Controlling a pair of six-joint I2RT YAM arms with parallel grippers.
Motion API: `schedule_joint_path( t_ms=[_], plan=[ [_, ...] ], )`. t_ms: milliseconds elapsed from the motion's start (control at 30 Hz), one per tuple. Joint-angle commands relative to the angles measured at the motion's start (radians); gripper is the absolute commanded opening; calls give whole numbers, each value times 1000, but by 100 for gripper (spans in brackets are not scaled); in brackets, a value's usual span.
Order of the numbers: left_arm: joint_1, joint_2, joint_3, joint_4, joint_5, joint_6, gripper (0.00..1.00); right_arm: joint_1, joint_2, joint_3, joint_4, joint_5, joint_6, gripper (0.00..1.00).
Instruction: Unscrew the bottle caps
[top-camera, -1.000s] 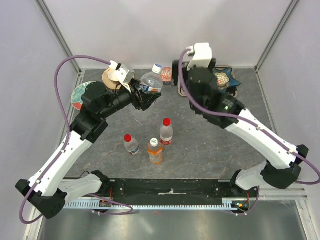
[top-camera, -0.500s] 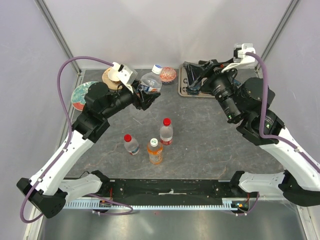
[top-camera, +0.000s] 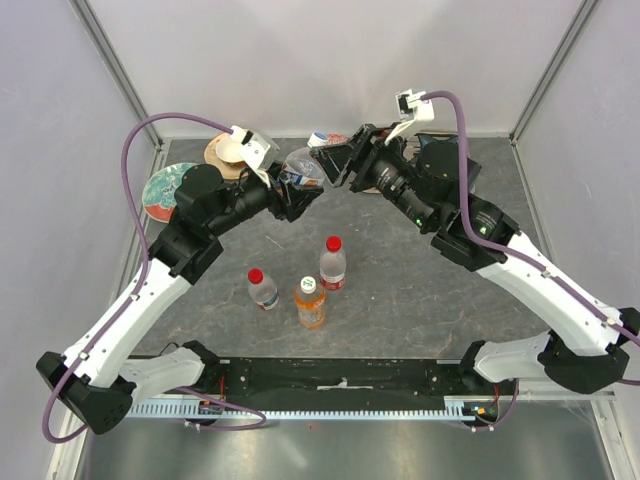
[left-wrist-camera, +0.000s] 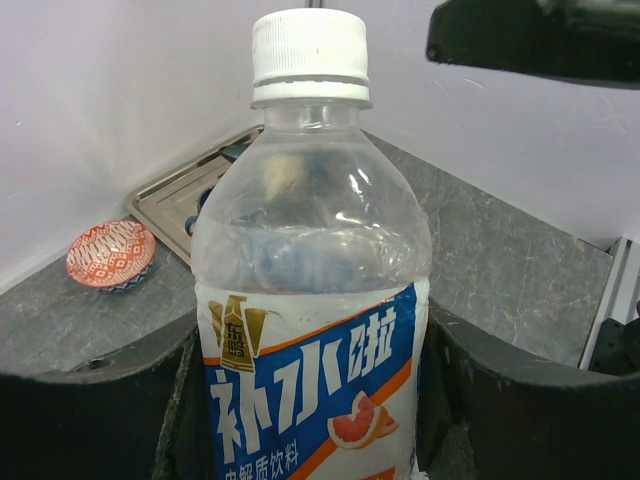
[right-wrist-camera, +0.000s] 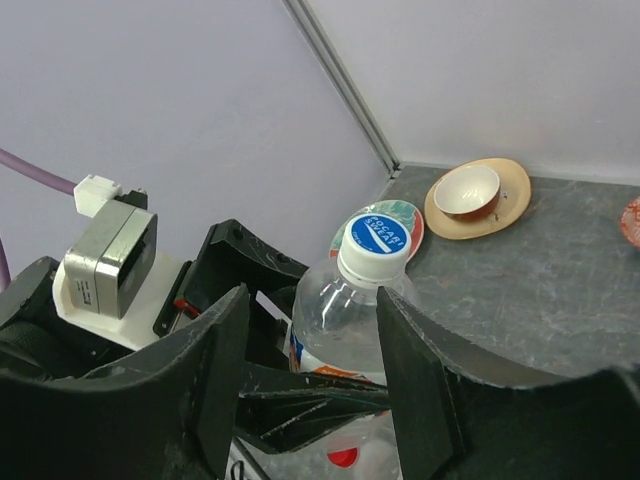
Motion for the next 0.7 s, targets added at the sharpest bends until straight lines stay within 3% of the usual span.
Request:
schedule_joint_path(
  t_ms=[0, 333, 667],
  plan=[
    [-5, 2, -2, 72, -17, 27, 49, -1, 25, 59, 48, -12, 67, 60],
    [-7, -17, -14, 76, 3, 27, 49, -47, 60, 38, 64, 16, 101, 56],
    [-7, -18, -17, 79, 8, 29, 49, -89, 78, 21, 80, -15, 107, 59]
  ],
)
